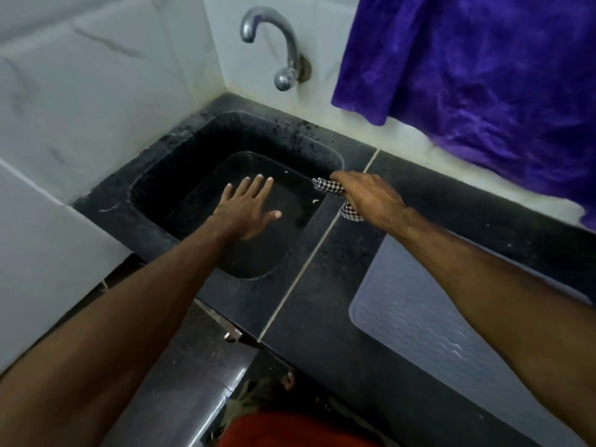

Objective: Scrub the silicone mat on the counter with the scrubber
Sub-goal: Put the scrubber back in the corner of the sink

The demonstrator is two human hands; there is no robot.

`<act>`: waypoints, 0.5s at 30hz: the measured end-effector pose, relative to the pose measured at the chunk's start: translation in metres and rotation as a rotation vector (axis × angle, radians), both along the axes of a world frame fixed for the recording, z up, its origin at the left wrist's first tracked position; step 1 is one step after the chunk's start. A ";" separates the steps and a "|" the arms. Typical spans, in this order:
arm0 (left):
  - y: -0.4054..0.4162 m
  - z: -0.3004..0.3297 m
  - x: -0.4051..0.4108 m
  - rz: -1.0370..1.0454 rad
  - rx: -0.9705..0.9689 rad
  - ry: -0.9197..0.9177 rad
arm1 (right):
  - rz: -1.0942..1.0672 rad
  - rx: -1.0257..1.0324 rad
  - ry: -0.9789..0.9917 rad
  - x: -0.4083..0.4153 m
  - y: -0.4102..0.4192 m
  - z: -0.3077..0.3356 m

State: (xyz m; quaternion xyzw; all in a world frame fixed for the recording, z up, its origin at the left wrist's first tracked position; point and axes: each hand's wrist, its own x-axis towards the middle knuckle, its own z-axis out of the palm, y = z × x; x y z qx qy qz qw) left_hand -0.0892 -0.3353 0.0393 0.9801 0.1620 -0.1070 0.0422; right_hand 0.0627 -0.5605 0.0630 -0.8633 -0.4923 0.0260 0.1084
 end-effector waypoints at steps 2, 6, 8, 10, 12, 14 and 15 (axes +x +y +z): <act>0.010 0.002 -0.008 0.038 0.021 -0.019 | 0.061 0.035 -0.103 0.001 0.018 0.009; 0.036 0.012 -0.014 0.114 0.037 -0.033 | 0.178 0.064 -0.263 0.010 0.062 0.019; 0.050 0.018 -0.014 0.141 0.036 -0.045 | 0.176 0.040 -0.290 0.016 0.083 0.023; 0.070 0.024 -0.012 0.154 0.041 -0.056 | 0.176 0.050 -0.310 0.022 0.109 0.027; 0.090 0.027 -0.009 0.156 0.047 -0.064 | 0.174 0.051 -0.344 0.029 0.133 0.029; 0.122 0.030 -0.002 0.164 0.055 -0.064 | 0.151 0.055 -0.346 0.039 0.168 0.028; 0.136 0.031 0.001 0.166 0.056 -0.065 | 0.135 0.054 -0.337 0.043 0.182 0.027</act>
